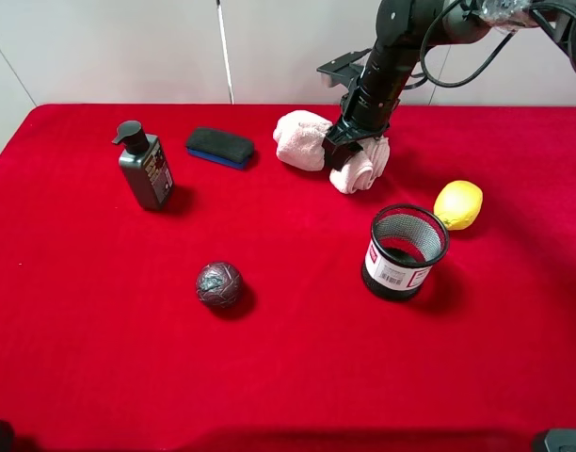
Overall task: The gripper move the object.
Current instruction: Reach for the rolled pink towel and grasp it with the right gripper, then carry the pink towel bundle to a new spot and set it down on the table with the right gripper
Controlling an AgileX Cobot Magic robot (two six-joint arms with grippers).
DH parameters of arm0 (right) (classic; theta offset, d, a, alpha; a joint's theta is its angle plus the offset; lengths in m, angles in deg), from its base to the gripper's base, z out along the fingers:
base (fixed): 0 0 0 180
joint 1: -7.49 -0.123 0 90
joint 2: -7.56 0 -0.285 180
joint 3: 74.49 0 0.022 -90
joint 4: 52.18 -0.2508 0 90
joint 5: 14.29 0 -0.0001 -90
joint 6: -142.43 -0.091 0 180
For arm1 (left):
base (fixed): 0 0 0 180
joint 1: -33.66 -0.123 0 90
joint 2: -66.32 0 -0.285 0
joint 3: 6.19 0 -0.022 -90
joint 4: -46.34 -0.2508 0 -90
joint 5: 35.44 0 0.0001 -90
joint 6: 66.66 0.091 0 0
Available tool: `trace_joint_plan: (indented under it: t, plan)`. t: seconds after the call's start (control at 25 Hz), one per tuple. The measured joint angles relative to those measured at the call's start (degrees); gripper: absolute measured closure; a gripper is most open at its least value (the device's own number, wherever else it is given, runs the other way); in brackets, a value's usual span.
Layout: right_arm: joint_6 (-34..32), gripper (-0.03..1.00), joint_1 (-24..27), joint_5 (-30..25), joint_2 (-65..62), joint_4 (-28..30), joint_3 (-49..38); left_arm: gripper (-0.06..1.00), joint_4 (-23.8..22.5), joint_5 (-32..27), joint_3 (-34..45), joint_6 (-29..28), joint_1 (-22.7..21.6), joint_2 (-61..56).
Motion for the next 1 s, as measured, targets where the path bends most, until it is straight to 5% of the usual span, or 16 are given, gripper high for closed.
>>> trace_joint_plan:
  t: [1.0]
  plan:
    - [-0.8,0.58,0.0,-2.4,0.0,-3.5,2.7,0.02,0.0,0.0,0.0,0.0,0.0,0.0]
